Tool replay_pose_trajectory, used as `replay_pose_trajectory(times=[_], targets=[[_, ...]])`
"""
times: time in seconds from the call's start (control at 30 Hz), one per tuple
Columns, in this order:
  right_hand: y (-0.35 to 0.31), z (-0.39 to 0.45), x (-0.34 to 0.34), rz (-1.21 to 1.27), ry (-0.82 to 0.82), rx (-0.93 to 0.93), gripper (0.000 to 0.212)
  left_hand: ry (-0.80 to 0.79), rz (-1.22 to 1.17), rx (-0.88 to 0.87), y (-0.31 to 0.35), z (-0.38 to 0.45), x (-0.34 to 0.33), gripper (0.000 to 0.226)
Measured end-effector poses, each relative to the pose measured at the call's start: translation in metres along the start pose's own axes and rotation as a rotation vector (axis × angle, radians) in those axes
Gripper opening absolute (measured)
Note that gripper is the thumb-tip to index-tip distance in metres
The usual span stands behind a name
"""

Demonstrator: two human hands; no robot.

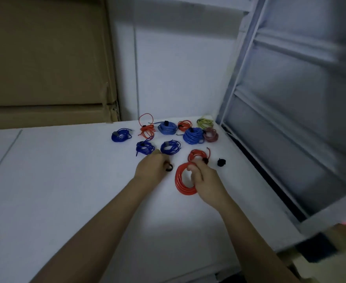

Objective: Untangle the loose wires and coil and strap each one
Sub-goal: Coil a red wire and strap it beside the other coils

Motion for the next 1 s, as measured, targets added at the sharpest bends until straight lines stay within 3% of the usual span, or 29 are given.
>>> replay_pose_trajectory(times=[0.1, 0.37, 0.63, 0.83, 1.0], targets=[[0.000, 0.010, -0.003, 0.065, -0.107, 0.062, 0.029, 0.042, 0.010, 0.059, 0.003, -0.010, -0.001, 0.019], [-0.005, 0.020, -0.020, 0.171, -0.305, 0.219, 0.023, 0.209, -0.140, 0.092, 0.015, -0.059, -0.017, 0.009], [-0.019, 0.010, -0.028, 0.298, -0.392, 0.271, 0.024, 0.411, -0.577, 0.015, 0.013, -0.092, 0.000, 0.007], [-0.032, 0.005, -0.029, 0.289, -0.369, 0.320, 0.024, 0.419, -0.776, 0.008, 0.008, -0.095, 0.004, 0.008], [-0.033, 0.005, -0.021, 0.170, -0.308, 0.335, 0.020, 0.318, -1.019, -0.042, 0.004, -0.087, 0.005, 0.013]])
Point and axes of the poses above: each hand's wrist, its own z-axis towards the middle knuckle, its own x-axis out of the back of the hand, y = z × x, the point moved 7 cm from there along z, towards the middle knuckle, and after that the axes turned 15 degrees about -y, right-handed, at the moved point
